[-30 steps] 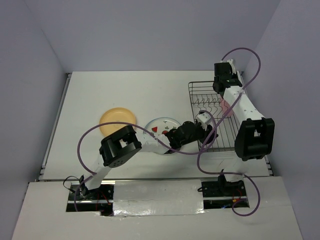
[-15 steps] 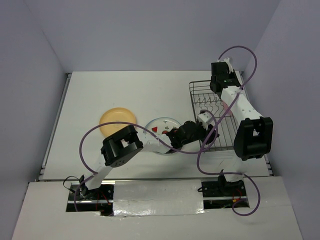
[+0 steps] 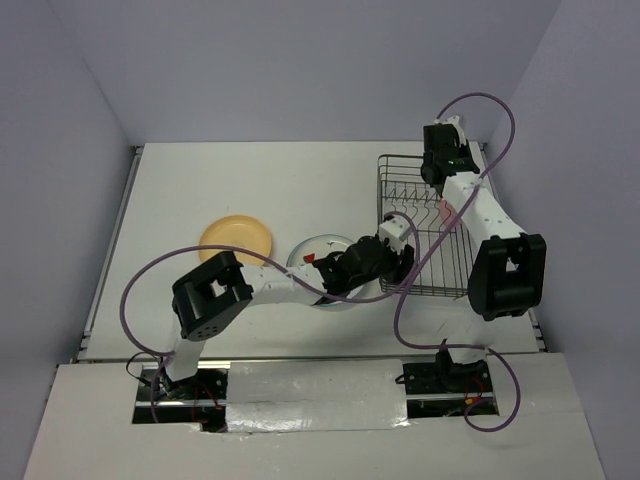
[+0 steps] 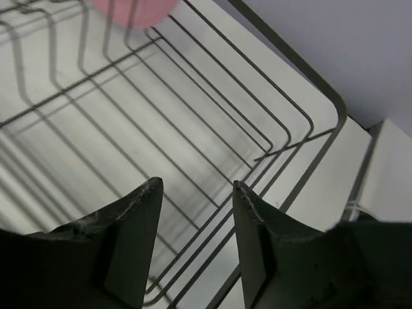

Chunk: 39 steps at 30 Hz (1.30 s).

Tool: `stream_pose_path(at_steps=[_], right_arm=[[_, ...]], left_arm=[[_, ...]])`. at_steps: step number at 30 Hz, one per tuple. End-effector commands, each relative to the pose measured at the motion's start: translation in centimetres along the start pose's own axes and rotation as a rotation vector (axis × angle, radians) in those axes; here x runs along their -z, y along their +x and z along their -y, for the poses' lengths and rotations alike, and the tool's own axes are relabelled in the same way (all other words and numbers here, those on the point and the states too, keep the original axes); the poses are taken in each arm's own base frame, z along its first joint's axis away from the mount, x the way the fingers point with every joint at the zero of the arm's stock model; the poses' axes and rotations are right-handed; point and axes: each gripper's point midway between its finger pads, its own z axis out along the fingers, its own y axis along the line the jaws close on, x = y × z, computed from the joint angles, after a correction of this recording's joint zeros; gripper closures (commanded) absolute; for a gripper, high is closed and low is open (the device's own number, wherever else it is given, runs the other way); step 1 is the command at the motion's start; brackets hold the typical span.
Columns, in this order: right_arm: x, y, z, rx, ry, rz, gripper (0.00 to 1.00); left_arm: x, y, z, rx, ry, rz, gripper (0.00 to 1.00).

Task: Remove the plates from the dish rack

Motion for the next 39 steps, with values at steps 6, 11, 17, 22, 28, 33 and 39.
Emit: stream_pose_path(at_steps=[6, 11, 17, 22, 28, 33, 39], right_arm=[[0.1, -3.1, 2.7, -0.155, 0.045, 0.096, 1.00], [0.3, -2.9, 3.0, -0.169, 0.035, 0.108, 1.00], [0.7, -2.8, 2.9, -0.186, 0.013, 0.120, 1.00], [0.8, -2.8, 2.7, -0.196, -0.005, 0.124, 1.00], [0.8, -2.6, 2.5, -0.204, -0.014, 0.122, 1.00], [1.4, -2.9, 2.2, -0.202, -0.015, 0.118, 1.00], [1.9, -3.5, 2.1, -0.201, -0.010, 0.115, 1.00]], left_arm=[[2.3, -6.9, -6.8, 0.001, -0.302, 0.022, 0.31], [1.3, -7.1, -10.6, 0.031, -0.363, -0.011, 0.25], [-0.9, -5.4, -12.6, 0.036, -0.437, -0.090, 0.26], [-2.2, -2.8, -13.3, 0.082, -0.442, -0.137, 0.39], [-3.7, -0.9, -12.4, 0.116, -0.381, -0.192, 1.00], [-4.5, -1.8, -10.8, 0.117, -0.350, -0.182, 1.00], [-4.6, -2.7, -8.9, 0.117, -0.341, -0.160, 1.00]])
